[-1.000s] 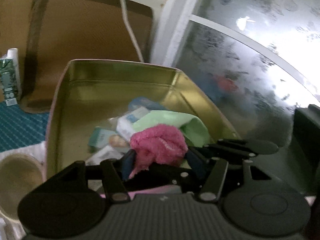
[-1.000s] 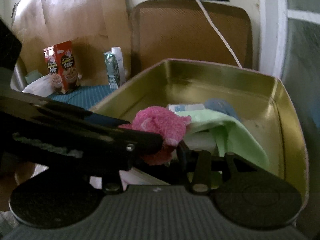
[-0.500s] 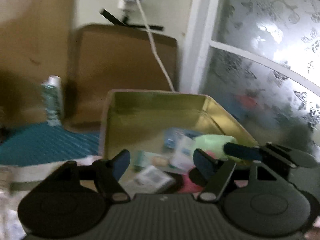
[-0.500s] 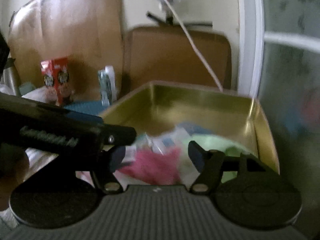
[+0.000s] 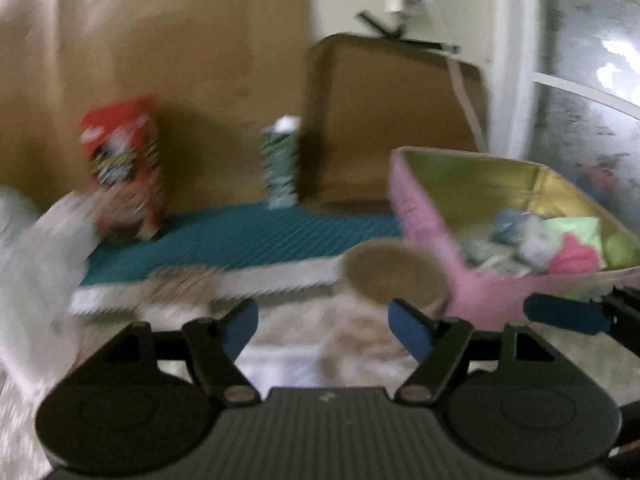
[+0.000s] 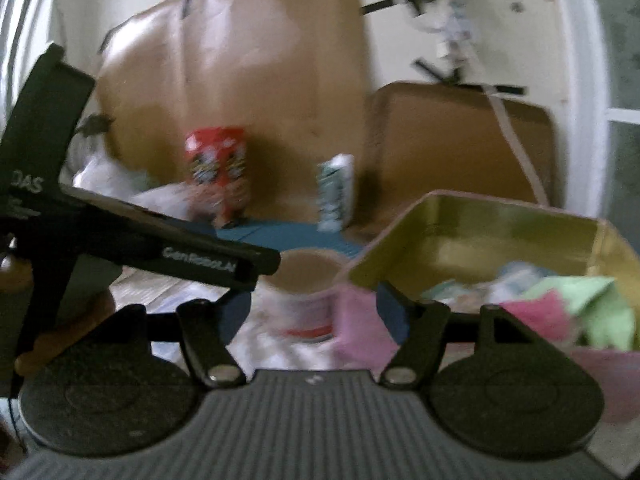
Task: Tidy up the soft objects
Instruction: 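Move the left tool back to the white packet with blue print, then grasp the white packet with blue print with the left tool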
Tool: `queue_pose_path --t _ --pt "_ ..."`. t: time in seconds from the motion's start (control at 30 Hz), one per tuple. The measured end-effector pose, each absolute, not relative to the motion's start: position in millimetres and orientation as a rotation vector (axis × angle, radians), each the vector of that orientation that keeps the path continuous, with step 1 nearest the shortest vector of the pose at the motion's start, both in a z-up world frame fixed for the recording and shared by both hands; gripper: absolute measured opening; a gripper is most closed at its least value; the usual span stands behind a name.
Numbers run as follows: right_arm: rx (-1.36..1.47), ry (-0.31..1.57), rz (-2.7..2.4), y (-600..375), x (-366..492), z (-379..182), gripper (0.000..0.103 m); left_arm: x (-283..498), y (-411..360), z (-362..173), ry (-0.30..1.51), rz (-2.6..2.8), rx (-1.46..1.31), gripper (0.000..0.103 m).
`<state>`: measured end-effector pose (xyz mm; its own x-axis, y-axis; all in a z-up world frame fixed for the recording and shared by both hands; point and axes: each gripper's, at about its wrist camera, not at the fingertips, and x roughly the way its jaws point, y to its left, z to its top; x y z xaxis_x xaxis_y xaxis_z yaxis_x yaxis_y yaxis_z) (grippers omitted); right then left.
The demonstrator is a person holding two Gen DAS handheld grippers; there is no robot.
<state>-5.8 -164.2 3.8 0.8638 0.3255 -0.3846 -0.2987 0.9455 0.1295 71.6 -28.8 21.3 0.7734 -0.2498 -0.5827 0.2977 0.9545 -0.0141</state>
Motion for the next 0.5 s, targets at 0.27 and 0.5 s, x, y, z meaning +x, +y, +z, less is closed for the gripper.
queue_pose_path --t 0.27,0.5 --pt "0.004 0.532 0.395 -109 6 -15 0.071 78 49 1 0.681 -0.227 -0.033 0.073" --pt "-0.049 0.605 0.502 -74 10 -18 0.071 76 63 -4 0.687 -0.243 -0.049 0.073"
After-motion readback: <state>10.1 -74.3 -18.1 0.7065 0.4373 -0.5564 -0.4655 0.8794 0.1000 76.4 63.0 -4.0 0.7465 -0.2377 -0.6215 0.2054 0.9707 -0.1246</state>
